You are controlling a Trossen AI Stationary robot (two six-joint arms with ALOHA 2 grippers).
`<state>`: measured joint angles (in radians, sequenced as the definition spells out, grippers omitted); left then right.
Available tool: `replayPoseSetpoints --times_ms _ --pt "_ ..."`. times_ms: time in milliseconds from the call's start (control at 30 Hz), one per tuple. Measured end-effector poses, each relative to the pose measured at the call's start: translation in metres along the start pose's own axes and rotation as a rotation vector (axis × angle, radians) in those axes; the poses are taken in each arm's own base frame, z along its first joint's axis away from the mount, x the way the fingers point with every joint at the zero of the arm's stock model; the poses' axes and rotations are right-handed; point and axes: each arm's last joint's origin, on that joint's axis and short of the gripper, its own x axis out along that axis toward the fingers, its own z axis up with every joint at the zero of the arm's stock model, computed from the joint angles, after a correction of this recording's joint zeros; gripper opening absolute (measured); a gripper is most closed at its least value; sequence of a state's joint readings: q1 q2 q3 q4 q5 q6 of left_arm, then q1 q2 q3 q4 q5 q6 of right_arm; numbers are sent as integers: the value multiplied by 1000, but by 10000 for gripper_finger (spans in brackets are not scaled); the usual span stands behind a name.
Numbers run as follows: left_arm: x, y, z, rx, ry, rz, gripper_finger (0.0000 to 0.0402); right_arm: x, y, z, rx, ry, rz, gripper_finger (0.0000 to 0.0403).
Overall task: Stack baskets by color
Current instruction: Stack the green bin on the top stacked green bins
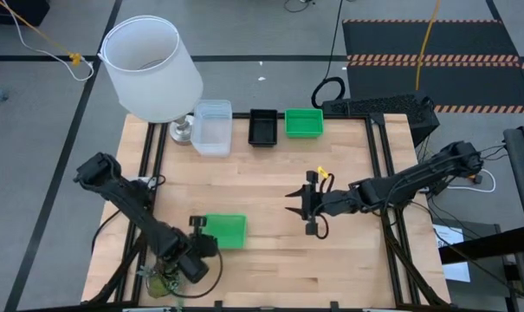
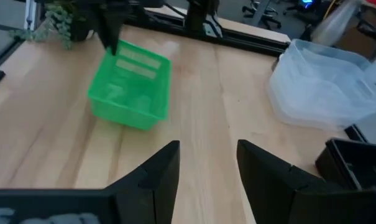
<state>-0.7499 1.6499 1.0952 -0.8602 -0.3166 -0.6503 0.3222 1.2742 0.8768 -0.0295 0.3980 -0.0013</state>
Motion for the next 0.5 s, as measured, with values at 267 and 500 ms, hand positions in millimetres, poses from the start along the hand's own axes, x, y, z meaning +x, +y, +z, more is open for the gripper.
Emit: replayPoseSetpoints --times_ms 267,500 --pt "-19 50 54 43 -56 135 15 9 3 23 -2 34 -92 157" --pt "-21 105 93 46 -136 212 11 17 11 25 -27 59 -79 157"
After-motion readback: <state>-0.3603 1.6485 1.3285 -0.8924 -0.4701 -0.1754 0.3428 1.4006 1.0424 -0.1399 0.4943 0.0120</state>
